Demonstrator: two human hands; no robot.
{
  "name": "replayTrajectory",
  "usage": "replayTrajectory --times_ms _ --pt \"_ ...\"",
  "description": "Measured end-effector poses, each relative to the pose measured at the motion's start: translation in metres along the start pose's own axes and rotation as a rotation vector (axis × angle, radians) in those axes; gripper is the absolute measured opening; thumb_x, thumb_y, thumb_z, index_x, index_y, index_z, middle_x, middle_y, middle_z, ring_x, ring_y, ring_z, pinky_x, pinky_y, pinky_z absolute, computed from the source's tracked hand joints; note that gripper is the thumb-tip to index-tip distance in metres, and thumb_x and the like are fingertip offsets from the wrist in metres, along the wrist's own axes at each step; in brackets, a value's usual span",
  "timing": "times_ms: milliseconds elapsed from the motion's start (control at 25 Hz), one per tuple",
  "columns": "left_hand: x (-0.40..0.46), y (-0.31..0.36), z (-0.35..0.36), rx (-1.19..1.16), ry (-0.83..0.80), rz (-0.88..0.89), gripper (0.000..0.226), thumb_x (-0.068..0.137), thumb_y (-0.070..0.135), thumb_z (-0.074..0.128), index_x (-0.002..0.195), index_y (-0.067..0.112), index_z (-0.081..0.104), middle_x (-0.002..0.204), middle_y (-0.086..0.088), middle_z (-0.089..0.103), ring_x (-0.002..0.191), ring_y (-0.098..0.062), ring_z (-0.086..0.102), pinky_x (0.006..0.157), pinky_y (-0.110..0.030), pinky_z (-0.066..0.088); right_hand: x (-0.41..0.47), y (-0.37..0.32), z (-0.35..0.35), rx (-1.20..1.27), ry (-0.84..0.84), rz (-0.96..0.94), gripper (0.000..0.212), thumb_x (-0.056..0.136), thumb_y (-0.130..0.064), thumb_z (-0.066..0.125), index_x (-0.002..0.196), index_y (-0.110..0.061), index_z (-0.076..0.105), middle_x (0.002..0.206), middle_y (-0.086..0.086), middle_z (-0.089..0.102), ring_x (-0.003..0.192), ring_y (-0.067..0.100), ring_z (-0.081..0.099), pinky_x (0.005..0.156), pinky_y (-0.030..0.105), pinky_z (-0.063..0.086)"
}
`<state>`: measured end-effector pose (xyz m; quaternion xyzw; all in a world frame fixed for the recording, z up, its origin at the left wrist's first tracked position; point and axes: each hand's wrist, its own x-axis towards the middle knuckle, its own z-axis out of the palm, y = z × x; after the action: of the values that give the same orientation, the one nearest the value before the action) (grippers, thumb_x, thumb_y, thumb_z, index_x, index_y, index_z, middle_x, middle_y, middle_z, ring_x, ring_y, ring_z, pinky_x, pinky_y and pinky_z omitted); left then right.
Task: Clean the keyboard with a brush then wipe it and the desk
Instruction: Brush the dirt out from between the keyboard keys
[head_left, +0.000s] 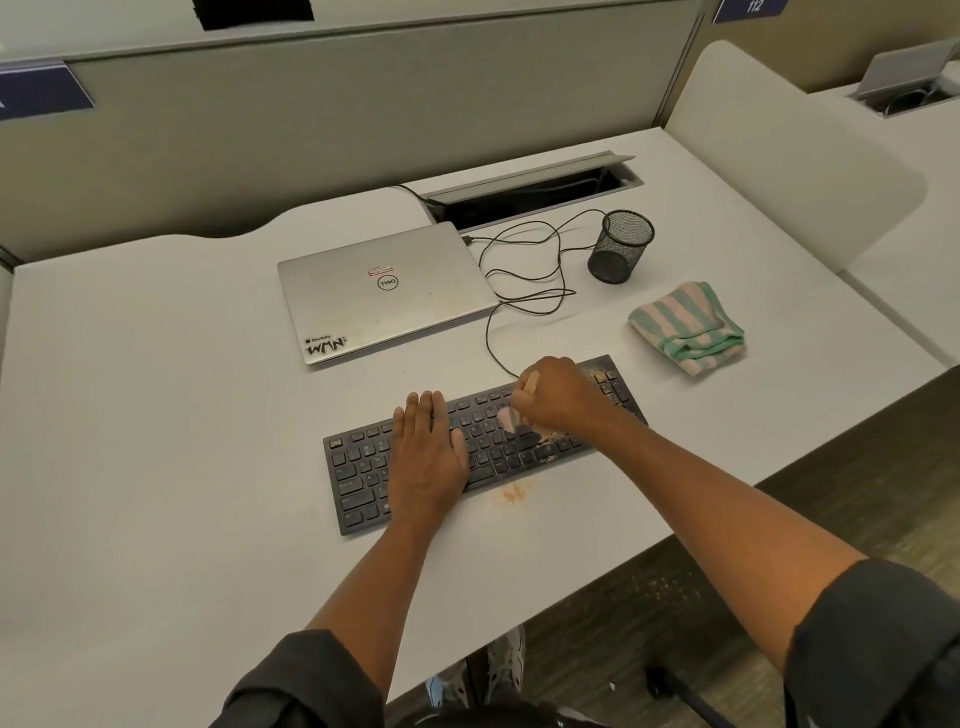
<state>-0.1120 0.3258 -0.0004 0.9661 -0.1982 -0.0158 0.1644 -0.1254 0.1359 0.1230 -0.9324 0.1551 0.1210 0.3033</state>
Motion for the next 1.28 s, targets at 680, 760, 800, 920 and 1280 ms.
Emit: replayTrajectory --times_ms 680,760,800,920,1280 --pt "0.001 0.001 -0.002 0.002 -0.013 -0.004 0.074 0.097 0.041 0.011 0.158 0.002 0.025 0.162 -0.018 0.031 0.153 -0.032 0.02 0.128 -0.044 0.006 0.012 -0.003 -0.029 0.008 0.096 -0.024 0.011 0.09 -0.013 0.059 0.089 -0.01 0.069 0.083 0.007 0.075 0.081 0.025 0.072 0.059 0.024 0.049" --pt "0.001 0.001 -0.002 0.002 -0.02 -0.006 0.074 0.097 0.041 0.011 0.158 0.002 0.024 0.162 -0.018 0.03 0.154 -0.031 0.019 0.128 -0.044 0.005 0.01 0.0 -0.021 0.075 0.004 0.027 0.012 0.092 -0.011 0.056 0.087 -0.009 0.067 0.076 0.008 0.075 0.074 0.028 0.074 0.058 0.026 0.055" --pt "0.001 0.001 -0.002 0.003 -0.024 -0.008 0.073 0.098 0.041 0.01 0.158 0.002 0.023 0.163 -0.018 0.029 0.154 -0.031 0.019 0.128 -0.043 0.005 0.01 0.001 -0.019 0.061 -0.073 0.069 0.015 0.094 -0.011 0.055 0.086 -0.006 0.067 0.071 0.009 0.075 0.07 0.03 0.075 0.059 0.029 0.059" --pt "0.001 0.002 -0.003 0.005 -0.041 -0.013 0.072 0.099 0.04 0.013 0.159 0.003 0.02 0.164 -0.017 0.026 0.155 -0.03 0.015 0.128 -0.042 0.002 0.013 -0.008 -0.028 -0.085 -0.173 0.093 0.025 0.095 -0.014 0.054 0.084 0.0 0.071 0.066 0.009 0.074 0.064 0.025 0.073 0.068 0.033 0.062" --pt "0.0 0.003 -0.007 -0.006 -0.064 -0.013 0.064 0.106 0.035 0.025 0.16 0.003 0.016 0.166 -0.016 0.022 0.156 -0.03 0.012 0.128 -0.041 -0.001 0.013 -0.01 -0.024 -0.154 0.013 0.041 0.004 0.089 -0.011 0.056 0.086 -0.011 0.057 0.081 0.005 0.066 0.072 0.021 0.061 0.061 0.028 0.045"
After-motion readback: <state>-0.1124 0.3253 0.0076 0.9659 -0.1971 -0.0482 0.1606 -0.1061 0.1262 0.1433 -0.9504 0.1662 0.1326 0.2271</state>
